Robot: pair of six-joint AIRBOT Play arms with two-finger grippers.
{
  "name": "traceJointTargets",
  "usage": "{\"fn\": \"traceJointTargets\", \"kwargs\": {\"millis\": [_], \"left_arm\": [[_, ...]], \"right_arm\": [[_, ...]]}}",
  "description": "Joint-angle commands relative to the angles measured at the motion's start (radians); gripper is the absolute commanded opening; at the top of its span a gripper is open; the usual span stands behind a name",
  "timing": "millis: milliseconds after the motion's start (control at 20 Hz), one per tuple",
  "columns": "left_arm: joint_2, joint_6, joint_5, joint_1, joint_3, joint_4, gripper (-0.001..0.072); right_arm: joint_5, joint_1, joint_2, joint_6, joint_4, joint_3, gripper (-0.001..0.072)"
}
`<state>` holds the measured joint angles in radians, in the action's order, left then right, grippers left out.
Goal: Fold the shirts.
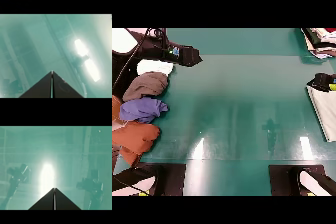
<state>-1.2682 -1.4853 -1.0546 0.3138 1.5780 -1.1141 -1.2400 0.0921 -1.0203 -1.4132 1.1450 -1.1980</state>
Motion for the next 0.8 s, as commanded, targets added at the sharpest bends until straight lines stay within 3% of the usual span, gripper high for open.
{"fn": "traceJointTargets", "kwargs": {"millis": [0, 500, 650, 750], "left_arm": [[0.000, 0.000, 0.000, 0.000, 0.000, 0.000, 0.0028], [0.000, 0.000, 0.000, 0.000, 0.000, 0.000, 0.0028], [0.000, -0.063, 0.081, 0.000, 0.001, 0.009, 0.0028], [-0.001, -0.050, 0.126, 0.000, 0.001, -0.032, 0.0028]], "right_arm": [[0.010, -0.001, 0.001, 0.000, 0.000, -0.001, 0.0015], [0.009, -0.001, 0.001, 0.000, 0.000, -0.001, 0.0015], [0.008, -0.001, 0.001, 0.000, 0.000, -0.001, 0.0015], [0.010, -0.002, 0.001, -0.001, -0.001, -0.001, 0.0015]]}}
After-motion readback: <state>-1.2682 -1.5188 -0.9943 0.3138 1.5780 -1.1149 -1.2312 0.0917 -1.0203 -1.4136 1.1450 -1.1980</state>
